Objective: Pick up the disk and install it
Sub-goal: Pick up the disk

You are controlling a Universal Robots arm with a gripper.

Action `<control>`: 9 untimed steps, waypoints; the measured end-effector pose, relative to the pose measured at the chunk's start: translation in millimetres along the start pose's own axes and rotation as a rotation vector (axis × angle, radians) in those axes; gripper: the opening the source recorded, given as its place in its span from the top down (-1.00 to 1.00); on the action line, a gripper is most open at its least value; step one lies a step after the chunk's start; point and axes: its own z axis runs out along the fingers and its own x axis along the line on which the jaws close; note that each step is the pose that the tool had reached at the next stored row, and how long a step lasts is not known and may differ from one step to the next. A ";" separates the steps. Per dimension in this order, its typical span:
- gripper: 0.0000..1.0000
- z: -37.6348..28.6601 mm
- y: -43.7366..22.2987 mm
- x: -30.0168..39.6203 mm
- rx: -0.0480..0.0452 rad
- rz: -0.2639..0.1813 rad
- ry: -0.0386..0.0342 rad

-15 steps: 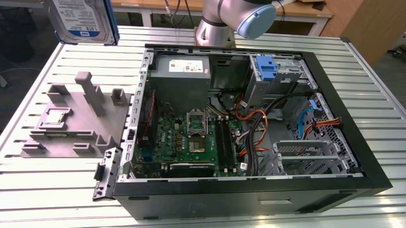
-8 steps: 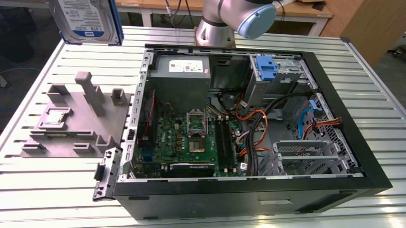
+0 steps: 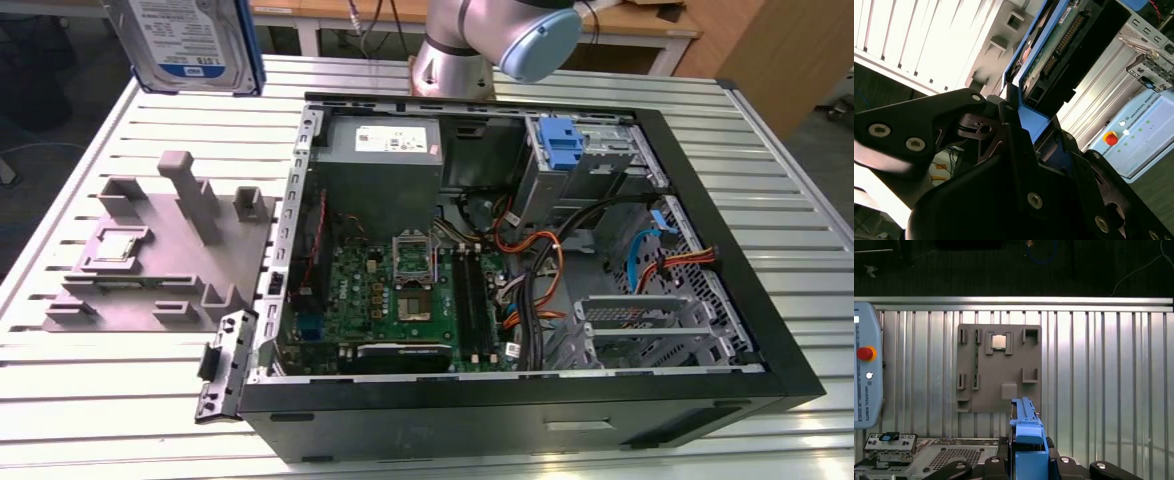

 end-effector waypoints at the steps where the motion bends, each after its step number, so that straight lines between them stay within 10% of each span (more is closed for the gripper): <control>1: 0.27 0.0 -0.5 0.0 0.0000 0.000 0.0000; 9: 0.27 -0.1 -4.7 0.0 0.0000 0.000 0.0000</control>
